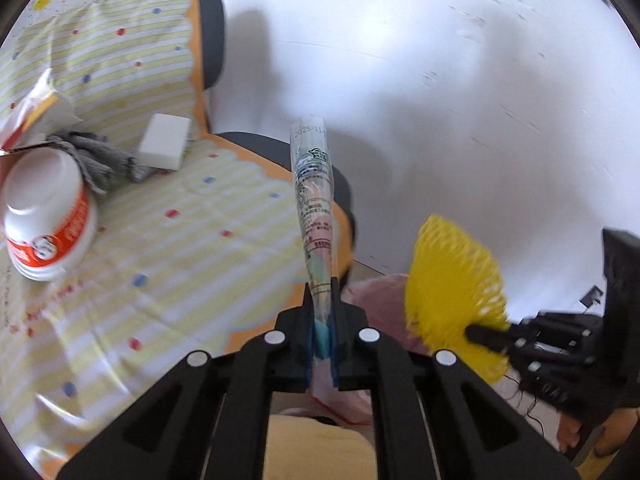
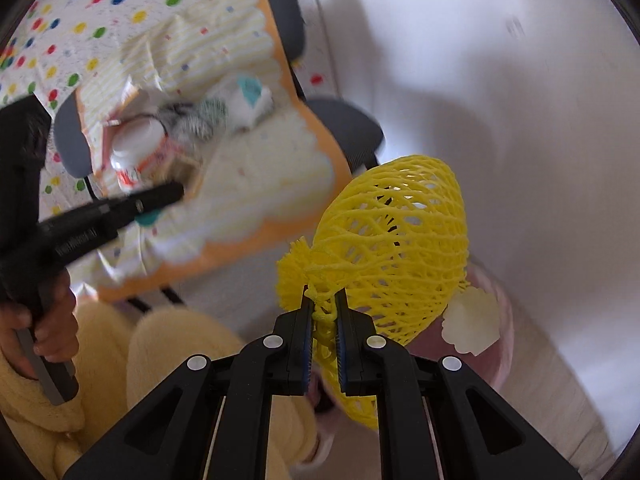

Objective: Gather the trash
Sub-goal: 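Carry net and wrapper to the pink bin and open both tools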

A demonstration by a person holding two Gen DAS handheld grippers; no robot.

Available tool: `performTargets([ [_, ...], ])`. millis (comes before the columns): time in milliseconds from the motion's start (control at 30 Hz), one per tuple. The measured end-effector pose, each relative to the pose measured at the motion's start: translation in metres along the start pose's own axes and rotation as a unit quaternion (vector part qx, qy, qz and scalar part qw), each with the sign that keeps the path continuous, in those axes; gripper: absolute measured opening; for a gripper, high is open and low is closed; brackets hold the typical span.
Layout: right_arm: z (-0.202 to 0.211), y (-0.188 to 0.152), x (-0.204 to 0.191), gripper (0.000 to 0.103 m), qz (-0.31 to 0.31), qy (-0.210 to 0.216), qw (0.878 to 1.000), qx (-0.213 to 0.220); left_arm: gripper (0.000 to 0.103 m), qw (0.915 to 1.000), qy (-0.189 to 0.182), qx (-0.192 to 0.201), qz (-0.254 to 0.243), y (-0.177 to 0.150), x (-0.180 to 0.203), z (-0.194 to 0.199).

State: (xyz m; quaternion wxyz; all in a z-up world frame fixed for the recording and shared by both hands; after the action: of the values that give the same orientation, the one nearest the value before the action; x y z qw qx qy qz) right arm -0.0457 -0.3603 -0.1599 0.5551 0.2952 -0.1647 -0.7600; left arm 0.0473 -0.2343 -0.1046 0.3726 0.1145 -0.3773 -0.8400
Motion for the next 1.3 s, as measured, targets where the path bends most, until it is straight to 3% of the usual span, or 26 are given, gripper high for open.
performTargets([
  [100, -0.011, -0.018, 0.016, 0.011, -0.024, -0.003, 0.999, -0.022, 0.005, 0.9997, -0.018, -0.014, -0.003, -0.011, 0.016, -0.006],
  [300, -0.040, -0.026, 0.031, 0.017, -0.061, 0.009, 0.997, -0.046, 0.005, 0.9993, -0.013, -0.033, -0.007, -0.025, 0.026, -0.010],
  [367, -0.046, -0.023, 0.037, 0.029, -0.060, 0.000, 0.997, -0.043, 0.005, 0.9993, -0.009, -0.035, -0.008, -0.026, 0.026, -0.008],
  [633, -0.037, -0.015, 0.057, 0.042, -0.061, -0.039, 0.997, -0.017, 0.006, 0.9985, -0.012, -0.051, -0.016, -0.030, 0.030, -0.014],
  [700, -0.037, -0.018, 0.065, 0.059, -0.063, -0.063, 0.996, -0.024, 0.006, 0.9981, -0.019, -0.057, -0.016, -0.031, 0.032, -0.019],
  [733, -0.039, -0.020, 0.072, 0.062, -0.069, -0.065, 0.995, -0.031, 0.006, 0.9979, -0.021, -0.059, -0.016, -0.031, 0.034, -0.020],
  [1033, -0.002, -0.003, 0.079, 0.062, -0.077, -0.066, 0.994, 0.029, 0.006, 0.9960, -0.033, -0.075, -0.036, -0.035, 0.046, -0.033],
  [1300, 0.043, 0.005, 0.087, 0.062, -0.090, -0.090, 0.989, 0.082, 0.009, 0.9874, -0.081, -0.112, -0.077, -0.041, 0.090, -0.067],
])
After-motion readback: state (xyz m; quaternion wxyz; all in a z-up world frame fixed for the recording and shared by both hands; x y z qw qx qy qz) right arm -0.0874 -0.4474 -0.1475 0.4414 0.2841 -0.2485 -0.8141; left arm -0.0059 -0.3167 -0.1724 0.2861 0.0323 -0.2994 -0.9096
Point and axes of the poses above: each gripper's, at about its wrist camera, not at the fingertips, and z roughly against the way its jaws point, x to its right, y to its top, the point moved 6 cm from there along -z, roughly the way its jaws point, and after that the axes turned 5 degrees about -z, right-handed, at the moved point
